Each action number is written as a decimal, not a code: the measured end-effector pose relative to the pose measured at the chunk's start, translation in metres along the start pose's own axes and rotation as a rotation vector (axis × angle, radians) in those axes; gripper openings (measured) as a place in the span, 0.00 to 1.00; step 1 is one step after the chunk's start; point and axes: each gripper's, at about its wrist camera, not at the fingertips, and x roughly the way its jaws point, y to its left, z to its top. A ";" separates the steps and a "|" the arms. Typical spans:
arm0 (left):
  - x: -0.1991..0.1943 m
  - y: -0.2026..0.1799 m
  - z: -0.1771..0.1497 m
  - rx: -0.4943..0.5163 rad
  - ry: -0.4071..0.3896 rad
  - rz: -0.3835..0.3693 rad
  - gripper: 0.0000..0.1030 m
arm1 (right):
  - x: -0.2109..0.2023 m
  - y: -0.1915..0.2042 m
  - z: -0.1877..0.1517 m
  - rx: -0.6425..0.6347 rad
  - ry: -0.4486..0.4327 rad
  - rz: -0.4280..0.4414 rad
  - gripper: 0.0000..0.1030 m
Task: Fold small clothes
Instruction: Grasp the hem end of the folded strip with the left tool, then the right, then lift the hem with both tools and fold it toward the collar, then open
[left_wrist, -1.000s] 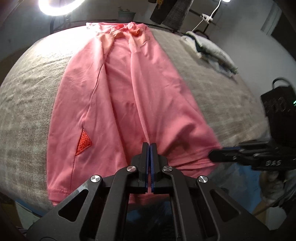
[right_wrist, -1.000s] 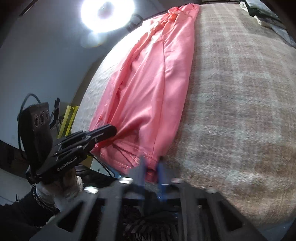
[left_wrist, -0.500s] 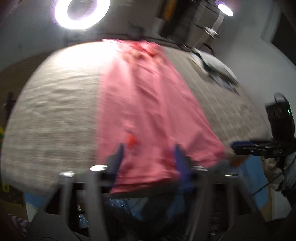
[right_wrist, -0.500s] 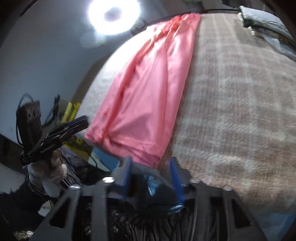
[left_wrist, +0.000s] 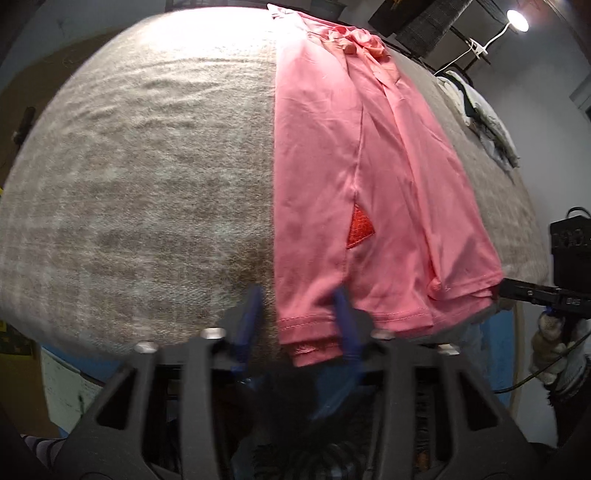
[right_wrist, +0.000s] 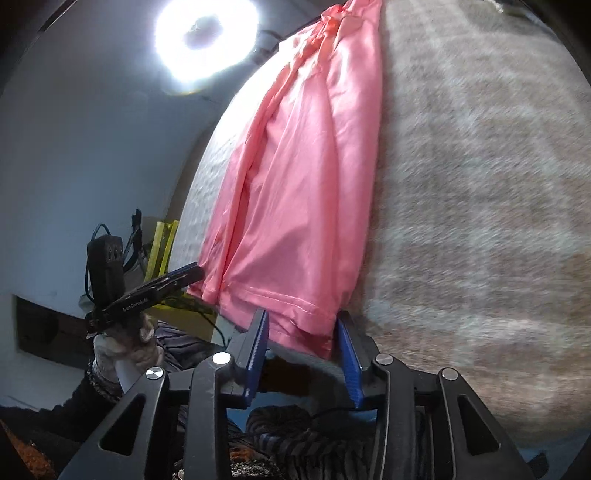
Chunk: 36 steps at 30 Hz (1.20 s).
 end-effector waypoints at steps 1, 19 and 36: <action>0.001 0.001 0.001 -0.010 0.003 -0.011 0.12 | 0.003 0.000 0.002 0.008 0.000 0.015 0.33; -0.024 -0.011 0.073 -0.058 -0.095 -0.180 0.01 | -0.032 0.006 0.044 0.028 -0.116 0.105 0.03; 0.020 0.001 0.187 -0.081 -0.119 -0.156 0.01 | -0.023 -0.007 0.154 0.012 -0.153 -0.009 0.03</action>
